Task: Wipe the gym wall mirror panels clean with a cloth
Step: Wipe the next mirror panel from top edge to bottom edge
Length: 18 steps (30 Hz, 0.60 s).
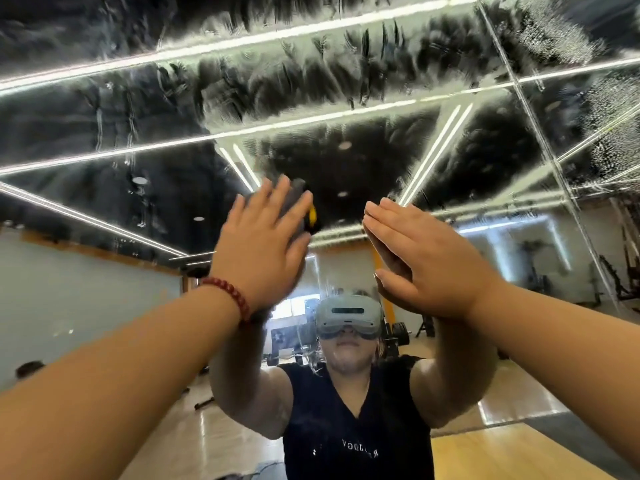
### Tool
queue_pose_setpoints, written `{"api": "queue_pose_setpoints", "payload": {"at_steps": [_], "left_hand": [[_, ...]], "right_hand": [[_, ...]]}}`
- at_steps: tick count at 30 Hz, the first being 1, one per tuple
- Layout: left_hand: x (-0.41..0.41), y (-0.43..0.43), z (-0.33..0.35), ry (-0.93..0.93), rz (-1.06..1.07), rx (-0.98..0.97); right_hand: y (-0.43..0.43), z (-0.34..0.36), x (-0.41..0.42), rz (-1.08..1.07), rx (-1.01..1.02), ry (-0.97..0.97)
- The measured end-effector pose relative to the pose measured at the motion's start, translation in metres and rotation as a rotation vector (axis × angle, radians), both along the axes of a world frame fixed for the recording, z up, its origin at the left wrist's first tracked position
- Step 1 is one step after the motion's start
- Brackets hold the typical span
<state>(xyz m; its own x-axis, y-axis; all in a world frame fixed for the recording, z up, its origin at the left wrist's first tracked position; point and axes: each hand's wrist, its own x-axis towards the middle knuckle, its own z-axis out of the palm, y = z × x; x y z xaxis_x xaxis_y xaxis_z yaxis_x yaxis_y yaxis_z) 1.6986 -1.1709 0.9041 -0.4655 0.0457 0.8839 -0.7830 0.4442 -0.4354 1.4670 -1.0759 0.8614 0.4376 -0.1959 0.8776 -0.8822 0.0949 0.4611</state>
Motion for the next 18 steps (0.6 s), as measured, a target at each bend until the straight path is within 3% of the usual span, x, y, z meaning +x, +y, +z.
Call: {"api": "queue_pose_setpoints", "payload": {"at_steps": [3, 6, 8, 11, 13, 18], "left_hand": [[-0.016, 0.004, -0.06, -0.284, -0.064, -0.15], [-0.016, 0.006, -0.09, -0.478, -0.023, -0.126], [-0.013, 0.01, -0.07, -0.367, -0.04, -0.065], [-0.005, 0.012, -0.018, 0.071, -0.025, 0.158], [-0.007, 0.01, -0.018, 0.144, -0.003, 0.147], [-0.026, 0.012, -0.121, -0.335, -0.076, -0.073]], "right_hand": [[0.002, -0.004, 0.001, 0.024, 0.027, -0.016], [0.006, -0.023, 0.002, 0.033, 0.085, -0.058], [0.008, -0.041, 0.002, 0.049, 0.095, -0.095], [0.009, -0.067, 0.005, 0.034, 0.056, -0.135], [0.006, -0.082, 0.013, 0.028, 0.027, -0.174], [-0.005, -0.103, 0.023, 0.092, 0.076, -0.232]]}}
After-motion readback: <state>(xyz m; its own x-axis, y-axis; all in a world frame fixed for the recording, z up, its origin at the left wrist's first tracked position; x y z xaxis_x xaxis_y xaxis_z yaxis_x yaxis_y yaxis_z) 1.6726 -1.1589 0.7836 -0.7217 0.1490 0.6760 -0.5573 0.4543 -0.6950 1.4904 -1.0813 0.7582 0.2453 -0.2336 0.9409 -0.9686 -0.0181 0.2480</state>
